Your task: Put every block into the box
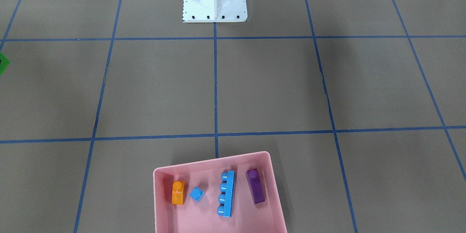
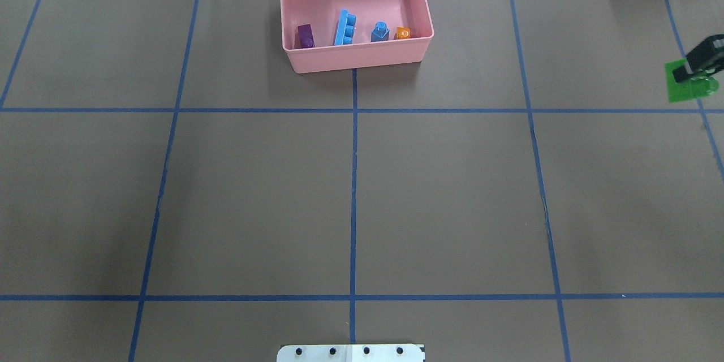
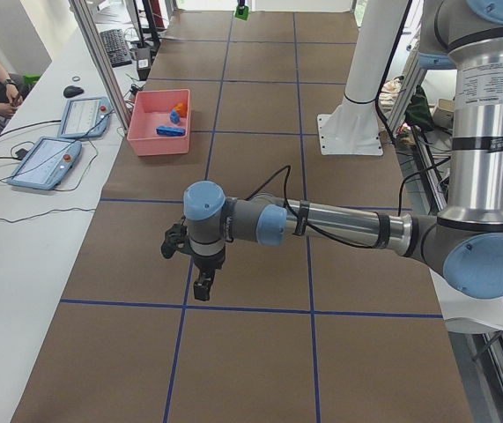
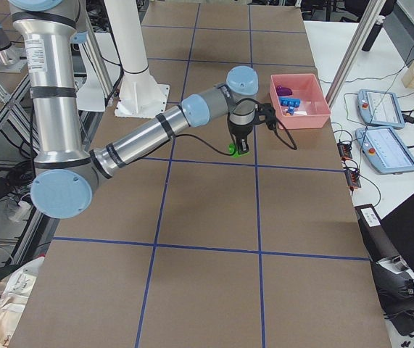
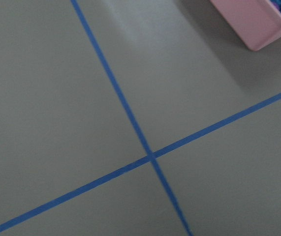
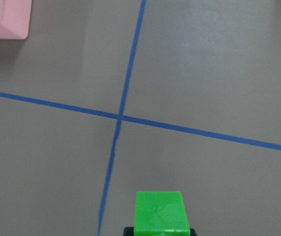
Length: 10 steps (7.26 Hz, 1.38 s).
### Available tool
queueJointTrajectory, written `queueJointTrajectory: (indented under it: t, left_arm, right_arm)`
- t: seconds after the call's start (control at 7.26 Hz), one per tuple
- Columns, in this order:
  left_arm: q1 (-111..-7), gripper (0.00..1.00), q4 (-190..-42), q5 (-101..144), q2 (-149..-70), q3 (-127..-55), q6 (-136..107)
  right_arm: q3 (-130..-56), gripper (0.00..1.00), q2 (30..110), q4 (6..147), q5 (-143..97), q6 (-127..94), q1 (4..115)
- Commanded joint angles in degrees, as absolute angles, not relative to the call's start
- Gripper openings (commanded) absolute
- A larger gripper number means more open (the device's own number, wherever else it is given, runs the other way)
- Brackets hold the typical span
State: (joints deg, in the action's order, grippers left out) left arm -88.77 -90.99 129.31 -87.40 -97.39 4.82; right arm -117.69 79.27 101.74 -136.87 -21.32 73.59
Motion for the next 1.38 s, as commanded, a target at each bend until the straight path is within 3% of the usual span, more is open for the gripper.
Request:
queueJointTrajectory:
  t: [0.0,0.28,0.69,1.1,1.24]
  left_arm:
    - [-93.2,1.0,-90.4,135.2,-86.1,-96.2,5.9]
    - [-93.2,1.0,-90.6,135.4,-85.8,-96.3,5.7]
    - [-93.0,1.0,-91.1,135.4,-86.0,-96.2,5.7]
    - [-92.9,1.0,-91.1,135.4,-86.0,-96.1,5.7]
    - [-92.9,1.0,-91.2,135.4,-86.0,-96.0,5.7]
  right_arm:
    - [-112.8,0.0,64.2,104.7,-134.2,-35.8,65.8]
    - [-101.9,0.0,52.2,104.7,-131.1,-41.1,60.8]
    - [-75.9,0.0,29.9,103.3,-125.7,-50.4,55.6]
    - [-49.0,0.0,19.0,80.4,-119.4,-58.8,53.9]
    - [-44.0,0.0,16.4,77.3,-117.4,-60.4,53.1]
